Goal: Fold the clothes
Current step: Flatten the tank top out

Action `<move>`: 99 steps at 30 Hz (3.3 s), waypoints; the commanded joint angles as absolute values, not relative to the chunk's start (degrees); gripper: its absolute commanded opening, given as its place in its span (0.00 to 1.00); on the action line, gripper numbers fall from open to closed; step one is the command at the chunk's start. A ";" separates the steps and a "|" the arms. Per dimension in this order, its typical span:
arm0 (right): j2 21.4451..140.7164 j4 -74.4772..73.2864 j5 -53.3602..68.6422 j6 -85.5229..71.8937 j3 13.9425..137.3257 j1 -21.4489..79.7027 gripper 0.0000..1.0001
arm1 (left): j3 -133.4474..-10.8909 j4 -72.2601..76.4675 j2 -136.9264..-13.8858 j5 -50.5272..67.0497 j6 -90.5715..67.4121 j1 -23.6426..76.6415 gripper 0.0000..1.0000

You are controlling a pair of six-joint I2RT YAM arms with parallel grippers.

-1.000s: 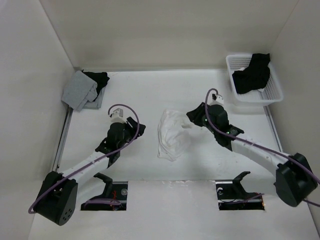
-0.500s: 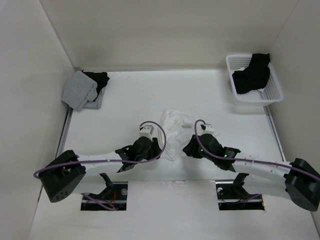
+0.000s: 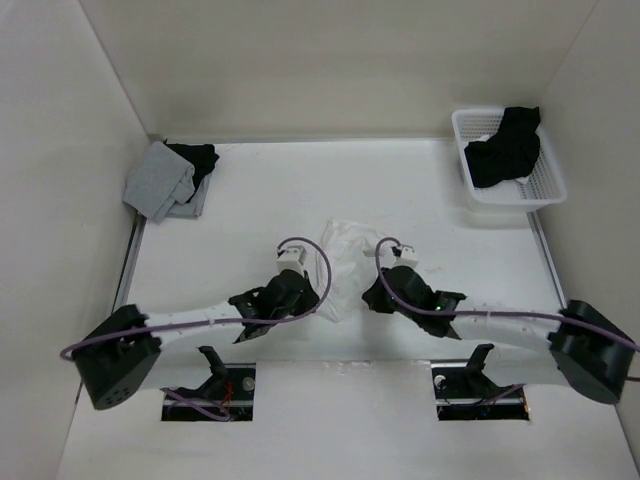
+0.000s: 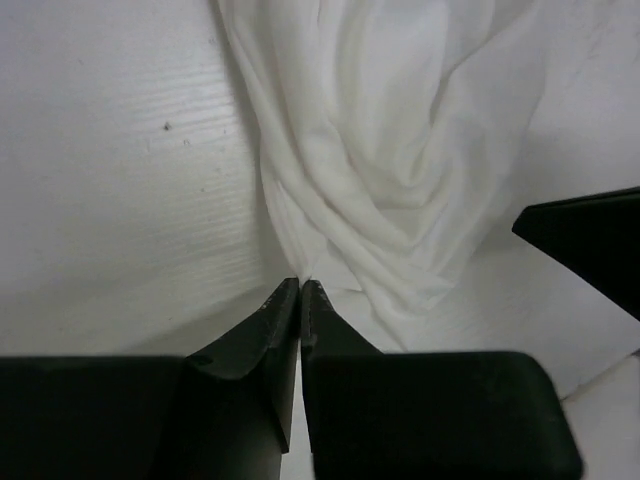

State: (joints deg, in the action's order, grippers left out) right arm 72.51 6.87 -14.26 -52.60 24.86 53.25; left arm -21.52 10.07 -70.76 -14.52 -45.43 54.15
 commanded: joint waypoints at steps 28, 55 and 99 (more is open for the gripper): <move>44.05 -0.42 -27.06 -45.26 29.01 70.09 0.40 | -64.44 -0.11 -61.68 -13.90 -33.99 57.17 0.10; 66.07 4.83 -19.95 -42.37 35.94 57.61 0.29 | -21.55 16.26 -62.42 -14.51 -50.80 40.57 0.43; 88.77 -2.64 -12.30 -33.40 50.28 58.49 0.23 | -20.65 11.42 -65.30 -8.00 -50.27 43.99 0.30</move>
State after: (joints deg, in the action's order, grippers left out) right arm 91.48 -5.39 -12.27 -33.21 51.46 57.87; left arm -17.87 8.23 -62.74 -6.28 -50.76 43.27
